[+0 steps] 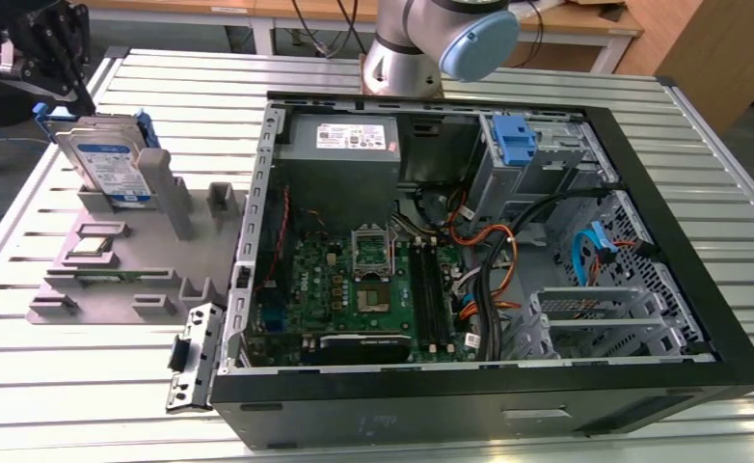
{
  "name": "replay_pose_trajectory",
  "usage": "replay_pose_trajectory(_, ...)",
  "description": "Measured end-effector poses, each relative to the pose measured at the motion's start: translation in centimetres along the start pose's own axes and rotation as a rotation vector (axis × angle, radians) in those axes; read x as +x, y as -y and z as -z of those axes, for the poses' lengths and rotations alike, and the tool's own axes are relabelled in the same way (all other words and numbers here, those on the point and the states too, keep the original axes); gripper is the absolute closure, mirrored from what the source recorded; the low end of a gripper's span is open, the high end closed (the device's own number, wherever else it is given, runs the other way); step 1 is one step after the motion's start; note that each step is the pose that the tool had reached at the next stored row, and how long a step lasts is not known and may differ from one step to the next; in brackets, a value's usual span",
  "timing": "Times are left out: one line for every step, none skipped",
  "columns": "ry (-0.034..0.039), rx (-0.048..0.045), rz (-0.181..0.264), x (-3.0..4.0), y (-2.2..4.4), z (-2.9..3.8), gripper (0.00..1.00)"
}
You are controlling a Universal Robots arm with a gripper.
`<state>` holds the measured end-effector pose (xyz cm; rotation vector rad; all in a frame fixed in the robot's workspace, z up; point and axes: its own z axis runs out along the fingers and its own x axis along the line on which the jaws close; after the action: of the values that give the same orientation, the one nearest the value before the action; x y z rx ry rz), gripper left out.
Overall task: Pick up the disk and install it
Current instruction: 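Pick up the disk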
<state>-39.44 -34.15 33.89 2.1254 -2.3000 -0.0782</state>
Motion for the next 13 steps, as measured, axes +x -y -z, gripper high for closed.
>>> replay_pose_trajectory(0.0000,0.0000,0.000,0.00,0.00,0.00,0.90)
replay_pose_trajectory(0.0000,0.0000,0.000,0.00,0.00,0.00,0.90)
replay_pose_trajectory(0.0000,0.0000,0.000,0.00,0.00,0.00,0.90)
replay_pose_trajectory(0.0004,0.0000,0.000,0.00,0.00,0.00,0.90)
replay_pose_trajectory(0.0007,0.0000,0.000,0.00,0.00,0.00,0.90)
replay_pose_trajectory(0.0007,0.0000,0.000,0.00,0.00,-0.01,0.90)
replay_pose_trajectory(0.0007,0.0000,0.000,0.00,0.00,-0.02,0.90)
replay_pose_trajectory(0.0007,0.0001,0.000,0.00,0.00,-0.06,0.90)
replay_pose_trajectory(0.0000,0.0002,0.000,0.01,0.01,-0.11,0.90)
replay_pose_trajectory(-0.0008,0.0001,0.000,0.01,0.01,-0.12,0.90)
replay_pose_trajectory(-0.0011,0.0000,0.000,0.01,0.01,-0.12,0.90)
replay_pose_trajectory(-0.0012,0.0000,0.000,0.01,0.01,-0.12,0.90)
replay_pose_trajectory(-0.0013,0.0000,0.000,0.01,0.01,-0.12,0.90)
